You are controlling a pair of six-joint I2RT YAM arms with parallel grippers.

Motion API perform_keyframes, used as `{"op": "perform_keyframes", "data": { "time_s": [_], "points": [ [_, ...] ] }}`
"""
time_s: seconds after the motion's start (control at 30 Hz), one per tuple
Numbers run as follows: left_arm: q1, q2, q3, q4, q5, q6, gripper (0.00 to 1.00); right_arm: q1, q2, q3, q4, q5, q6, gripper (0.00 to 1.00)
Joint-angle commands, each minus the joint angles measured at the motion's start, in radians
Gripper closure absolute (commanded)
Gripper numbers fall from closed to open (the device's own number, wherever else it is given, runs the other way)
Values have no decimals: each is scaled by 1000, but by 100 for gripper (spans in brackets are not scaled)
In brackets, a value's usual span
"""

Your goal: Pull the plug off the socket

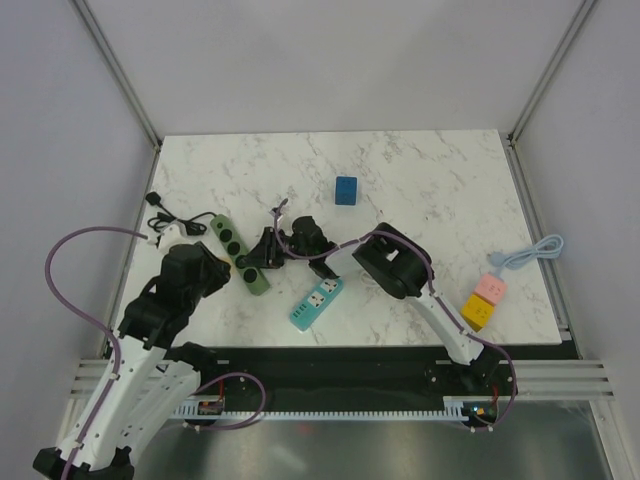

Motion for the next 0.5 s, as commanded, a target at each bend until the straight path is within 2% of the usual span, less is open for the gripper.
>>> {"op": "perform_keyframes", "data": {
  "time_s": [0.0, 0.23, 0.27, 0.3, 0.33, 0.47],
  "points": [
    [-3, 33, 75, 13, -61, 0, 98, 35, -2, -13, -225, 91, -215, 100],
    [-3, 48, 132, 13, -74, 43, 98, 95, -65, 43, -435, 157, -399, 99],
    [-3, 48, 132, 13, -74, 47, 98, 100, -65, 52, -457, 169, -413, 95],
    [-3, 52, 129, 15, -74, 52, 98, 101, -67, 62, -475, 171, -424, 83],
    [-3, 56, 128, 15, -71, 64, 98, 101, -66, 71, -494, 171, -434, 78],
    [-3, 76, 123, 18, -53, 75, 98, 103, -96, 80, -567, 229, -516, 63]
  ]
}}
